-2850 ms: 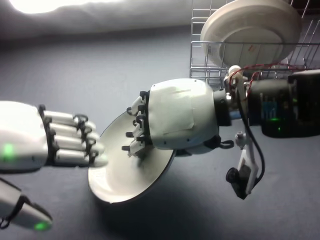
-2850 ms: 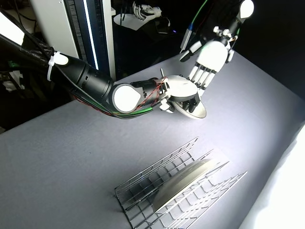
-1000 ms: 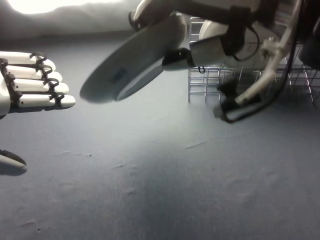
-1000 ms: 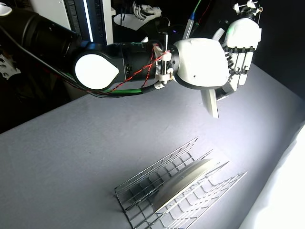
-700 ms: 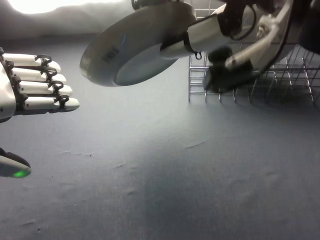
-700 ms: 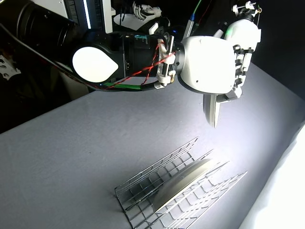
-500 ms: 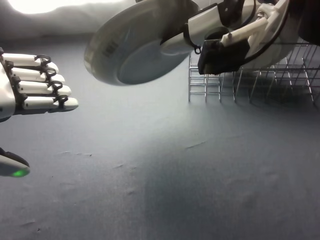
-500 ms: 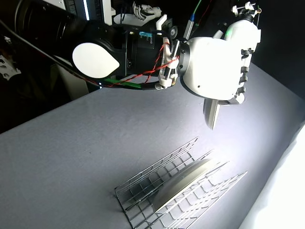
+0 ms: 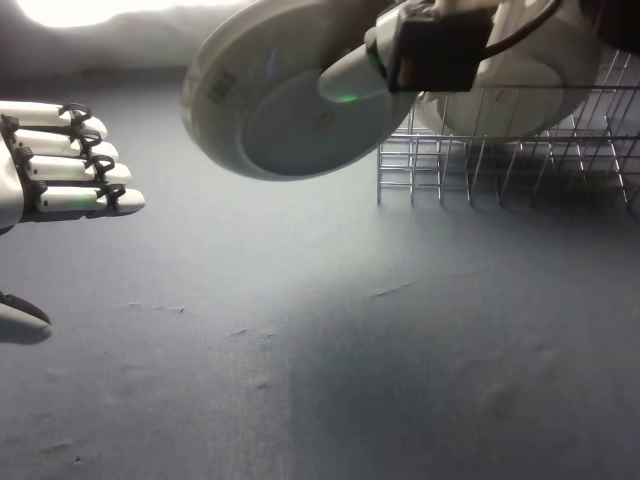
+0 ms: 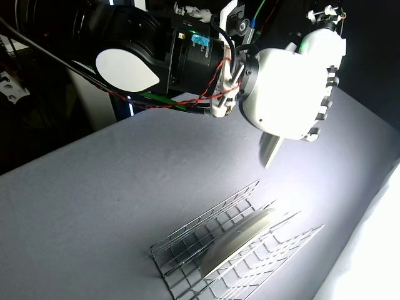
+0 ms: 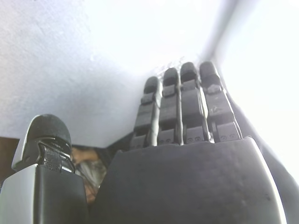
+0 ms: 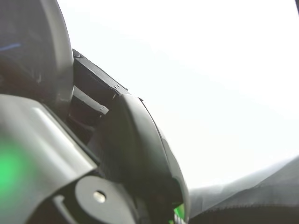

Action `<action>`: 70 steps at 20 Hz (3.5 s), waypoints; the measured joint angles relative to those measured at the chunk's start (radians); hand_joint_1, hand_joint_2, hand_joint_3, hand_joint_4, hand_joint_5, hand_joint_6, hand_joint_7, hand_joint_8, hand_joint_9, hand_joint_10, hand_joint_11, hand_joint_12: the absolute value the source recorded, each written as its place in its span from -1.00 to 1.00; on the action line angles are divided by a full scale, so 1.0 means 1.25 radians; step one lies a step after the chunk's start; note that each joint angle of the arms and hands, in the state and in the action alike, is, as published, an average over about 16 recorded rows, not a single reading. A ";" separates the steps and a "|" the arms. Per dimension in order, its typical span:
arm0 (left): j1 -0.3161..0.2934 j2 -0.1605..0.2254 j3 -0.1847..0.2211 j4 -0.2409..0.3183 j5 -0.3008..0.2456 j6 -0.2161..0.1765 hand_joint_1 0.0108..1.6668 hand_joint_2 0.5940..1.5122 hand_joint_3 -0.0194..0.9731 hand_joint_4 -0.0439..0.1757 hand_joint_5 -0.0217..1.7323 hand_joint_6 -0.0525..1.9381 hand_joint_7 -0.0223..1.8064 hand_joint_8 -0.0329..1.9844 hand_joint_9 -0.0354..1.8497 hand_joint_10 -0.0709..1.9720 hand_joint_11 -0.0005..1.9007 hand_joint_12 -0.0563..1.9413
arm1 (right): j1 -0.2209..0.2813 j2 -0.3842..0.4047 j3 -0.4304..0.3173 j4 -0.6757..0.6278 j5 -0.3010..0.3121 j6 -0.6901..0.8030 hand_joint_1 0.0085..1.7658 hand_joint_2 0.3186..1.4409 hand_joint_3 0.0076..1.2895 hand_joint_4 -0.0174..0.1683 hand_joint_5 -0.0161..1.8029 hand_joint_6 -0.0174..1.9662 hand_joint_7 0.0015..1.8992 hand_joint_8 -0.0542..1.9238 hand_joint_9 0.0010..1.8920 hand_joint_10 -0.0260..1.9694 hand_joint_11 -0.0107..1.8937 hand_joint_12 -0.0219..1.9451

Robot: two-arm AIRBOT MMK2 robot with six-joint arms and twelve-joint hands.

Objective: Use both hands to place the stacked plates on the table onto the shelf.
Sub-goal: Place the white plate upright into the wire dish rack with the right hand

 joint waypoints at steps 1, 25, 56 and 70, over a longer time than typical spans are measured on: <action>0.000 0.000 0.001 0.001 0.000 0.000 -0.99 0.18 -0.94 -0.59 -0.84 -0.94 -0.79 -0.97 -0.79 -0.92 -0.99 -0.60 | 0.004 0.000 0.004 0.007 -0.005 0.000 0.55 0.17 -0.99 -0.89 0.05 -0.04 0.13 -0.21 0.06 0.11 -0.22 0.28; 0.000 0.000 -0.001 0.011 0.002 0.000 -0.99 0.18 -0.93 -0.58 -0.84 -0.94 -0.79 -0.97 -0.80 -0.92 -0.98 -0.61 | 0.022 0.082 0.046 0.029 -0.051 -0.014 0.54 0.17 -0.99 -0.86 0.06 -0.05 0.14 -0.20 0.13 -0.17 -0.22 0.27; 0.026 -0.003 -0.010 0.019 -0.007 -0.094 -0.99 0.19 -0.94 -0.59 -0.83 -0.94 -0.81 -0.97 -0.81 -0.92 -0.98 -0.62 | -0.119 0.173 0.026 0.014 0.035 -0.041 0.51 0.17 -0.99 -0.84 0.07 -0.08 0.15 -0.22 0.16 -0.16 -0.22 0.28; 0.034 -0.020 0.021 0.003 -0.007 -0.108 -0.99 0.19 -0.93 -0.59 -0.84 -0.94 -0.80 -0.97 -0.81 -0.92 -0.99 -0.62 | -0.166 0.180 0.026 0.008 0.063 -0.043 0.51 0.18 -0.99 -0.90 0.05 -0.07 0.13 -0.20 0.07 0.04 -0.23 0.27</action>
